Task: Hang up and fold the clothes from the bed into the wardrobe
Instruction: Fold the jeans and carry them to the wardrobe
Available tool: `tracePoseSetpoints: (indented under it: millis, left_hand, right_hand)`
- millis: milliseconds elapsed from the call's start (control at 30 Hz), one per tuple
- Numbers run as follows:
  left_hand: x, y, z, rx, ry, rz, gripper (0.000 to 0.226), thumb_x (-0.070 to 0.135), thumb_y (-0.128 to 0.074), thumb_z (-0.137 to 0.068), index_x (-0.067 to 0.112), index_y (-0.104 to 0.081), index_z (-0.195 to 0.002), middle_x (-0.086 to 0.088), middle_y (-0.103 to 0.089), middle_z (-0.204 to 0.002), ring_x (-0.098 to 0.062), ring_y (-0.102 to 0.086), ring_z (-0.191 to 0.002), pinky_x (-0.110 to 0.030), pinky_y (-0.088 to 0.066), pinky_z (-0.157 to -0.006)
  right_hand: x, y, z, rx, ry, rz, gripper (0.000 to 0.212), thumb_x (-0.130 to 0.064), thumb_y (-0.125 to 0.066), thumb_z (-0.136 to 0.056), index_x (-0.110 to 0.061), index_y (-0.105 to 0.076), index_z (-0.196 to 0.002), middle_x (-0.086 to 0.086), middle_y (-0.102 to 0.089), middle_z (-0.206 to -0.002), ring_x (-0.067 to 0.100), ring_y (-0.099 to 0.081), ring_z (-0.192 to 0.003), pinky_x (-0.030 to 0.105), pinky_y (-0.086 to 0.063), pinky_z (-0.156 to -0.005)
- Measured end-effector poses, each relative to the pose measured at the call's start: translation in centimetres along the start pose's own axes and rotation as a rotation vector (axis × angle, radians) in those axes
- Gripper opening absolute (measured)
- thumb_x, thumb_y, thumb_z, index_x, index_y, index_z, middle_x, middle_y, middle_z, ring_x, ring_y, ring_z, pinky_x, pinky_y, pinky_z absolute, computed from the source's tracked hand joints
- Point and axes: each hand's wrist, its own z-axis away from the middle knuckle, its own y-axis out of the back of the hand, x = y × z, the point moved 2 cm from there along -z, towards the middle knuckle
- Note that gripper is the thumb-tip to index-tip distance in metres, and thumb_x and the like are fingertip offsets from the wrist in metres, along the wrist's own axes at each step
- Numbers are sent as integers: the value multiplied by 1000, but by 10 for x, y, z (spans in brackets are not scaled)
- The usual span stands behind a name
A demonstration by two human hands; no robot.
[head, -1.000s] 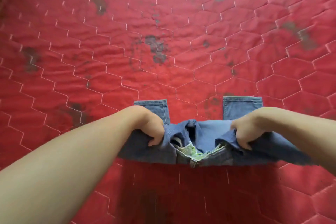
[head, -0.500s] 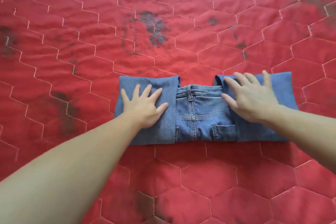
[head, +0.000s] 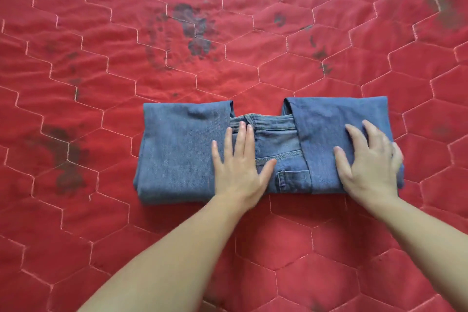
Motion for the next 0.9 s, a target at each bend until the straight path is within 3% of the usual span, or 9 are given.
tracePoseSetpoints:
  millis: [133,267,367,467,567,667,800,867,900]
  left_hand:
    - [10,-13,-5,-25,126,-31,79,58,-27,-97,17,9,-155,3,7,-164,-21,4,-151,-54,2,-119]
    - [12,-5,-8,-86,140,-30,81,58,-30,-98,17,12,-154,5,13,-163,-19,8,-151,-52,2,-120]
    - [9,3,-9,-131,135,12,83,58,-34,-97,19,10,-155,6,13,-163,-18,8,-151,-50,2,-120]
    - [7,9,-10,-173,134,52,86,56,-41,-96,20,10,-155,7,14,-163,-16,8,-151,-50,2,-120]
    - [4,15,-11,-204,150,186,93,51,-55,-90,23,6,-155,10,11,-163,-12,7,-150,-50,4,-120]
    - [1,25,-12,-182,151,429,99,45,-66,-83,28,-1,-156,9,6,-164,-8,1,-150,-53,5,-120]
    - [9,44,1,-20,118,557,98,47,-70,-77,43,-9,-152,11,9,-162,-9,2,-149,-54,7,-117]
    - [12,55,7,51,84,641,86,55,-65,-71,43,-29,-147,8,-8,-162,-7,-10,-148,-45,-1,-118]
    - [11,63,10,84,83,797,76,54,-63,-70,36,-43,-142,3,-26,-157,-7,-24,-143,-39,-12,-119]
  right_hand:
    - [30,7,30,124,-600,-348,81,-57,-74,-72,-20,-45,-136,12,-42,-141,33,-39,-130,45,-29,-109]
    - [20,-1,37,201,-1020,-850,89,-53,-82,-61,-16,-48,-134,4,-54,-132,19,-55,-117,28,-42,-100]
    - [17,1,29,291,-1289,-1045,95,-47,-89,-52,-20,-48,-133,3,-53,-130,19,-60,-108,37,-50,-97]
    - [9,-4,28,187,-1425,-1416,79,-32,-91,-58,-20,-51,-126,1,-63,-115,22,-68,-94,51,-58,-76]
    - [1,-7,23,68,-1407,-1608,69,-25,-89,-60,-23,-58,-121,0,-72,-105,24,-74,-81,46,-59,-59]
    - [-9,3,16,181,-1296,-1423,65,-15,-85,-62,-16,-58,-122,0,-71,-104,19,-72,-82,39,-59,-73]
    - [-61,47,14,357,-708,-1070,54,-19,-77,-66,-16,-60,-117,-6,-69,-101,8,-66,-86,32,-54,-89]
    - [-98,64,20,336,-392,-975,51,-17,-76,-69,-15,-61,-118,-11,-67,-100,3,-63,-89,26,-51,-90]
    - [-118,68,26,314,-245,-937,51,-14,-76,-70,-15,-60,-119,-10,-67,-103,3,-61,-91,21,-49,-88]
